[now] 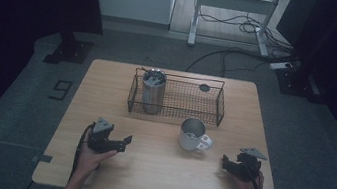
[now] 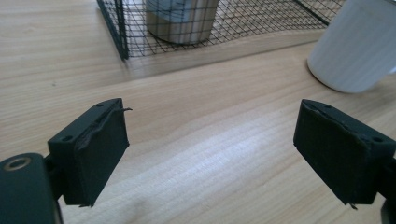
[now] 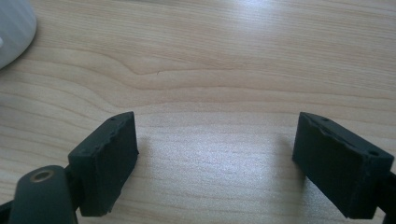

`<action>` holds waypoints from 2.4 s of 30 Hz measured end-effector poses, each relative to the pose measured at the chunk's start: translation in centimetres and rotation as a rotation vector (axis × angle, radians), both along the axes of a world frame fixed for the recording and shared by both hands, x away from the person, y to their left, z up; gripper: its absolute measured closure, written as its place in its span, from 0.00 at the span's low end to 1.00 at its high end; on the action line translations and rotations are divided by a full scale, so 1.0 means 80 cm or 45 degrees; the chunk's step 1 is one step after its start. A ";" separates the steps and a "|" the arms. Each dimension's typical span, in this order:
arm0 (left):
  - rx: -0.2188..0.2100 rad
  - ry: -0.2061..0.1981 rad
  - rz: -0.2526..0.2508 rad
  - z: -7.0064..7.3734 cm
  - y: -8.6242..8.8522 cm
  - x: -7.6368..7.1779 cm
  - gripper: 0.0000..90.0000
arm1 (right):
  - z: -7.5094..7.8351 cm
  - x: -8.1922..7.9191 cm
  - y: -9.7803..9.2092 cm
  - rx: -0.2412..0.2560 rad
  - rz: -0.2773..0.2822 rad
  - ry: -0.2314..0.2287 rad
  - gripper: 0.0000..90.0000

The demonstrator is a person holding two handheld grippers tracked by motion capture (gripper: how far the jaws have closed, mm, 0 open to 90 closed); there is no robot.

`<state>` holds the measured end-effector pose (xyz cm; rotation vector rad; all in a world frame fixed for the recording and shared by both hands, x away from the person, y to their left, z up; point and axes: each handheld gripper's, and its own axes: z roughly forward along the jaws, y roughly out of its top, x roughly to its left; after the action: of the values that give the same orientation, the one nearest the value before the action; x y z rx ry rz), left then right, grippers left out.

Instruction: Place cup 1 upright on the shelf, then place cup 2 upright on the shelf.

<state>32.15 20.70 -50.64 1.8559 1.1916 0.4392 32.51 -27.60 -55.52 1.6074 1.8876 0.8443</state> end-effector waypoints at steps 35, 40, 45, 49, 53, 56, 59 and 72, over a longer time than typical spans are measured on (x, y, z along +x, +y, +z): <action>-0.008 0.043 -0.010 -0.010 -0.004 0.002 0.10 | 0.084 -0.042 0.038 0.173 0.173 -0.254 0.16; 0.001 0.057 -0.010 -0.013 -0.008 0.003 0.10 | 0.092 -0.042 0.048 0.176 0.201 -0.273 0.16; 0.020 0.067 -0.022 -0.017 -0.014 0.003 0.10 | 0.099 -0.038 0.062 0.168 0.236 -0.279 0.15; 0.040 0.089 -0.033 -0.021 -0.017 0.003 0.10 | 0.104 -0.035 0.073 0.152 0.260 -0.285 0.15; 0.053 0.095 -0.046 -0.021 -0.020 0.001 0.10 | 0.111 -0.030 0.089 0.158 0.294 -0.298 0.15; 0.047 0.094 -0.045 -0.020 -0.020 0.000 0.10 | 0.113 -0.027 0.095 0.156 0.309 -0.298 0.15; 0.041 0.099 -0.046 -0.020 -0.020 -0.001 0.10 | 0.116 -0.020 0.109 0.144 0.343 -0.296 0.14; 0.023 0.101 -0.037 -0.018 -0.015 -0.003 0.10 | 0.121 0.009 0.133 0.158 0.380 -0.299 0.14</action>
<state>31.90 19.51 -52.12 1.9191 1.2151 0.3645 33.19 -16.97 -45.81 1.2444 1.9610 1.2399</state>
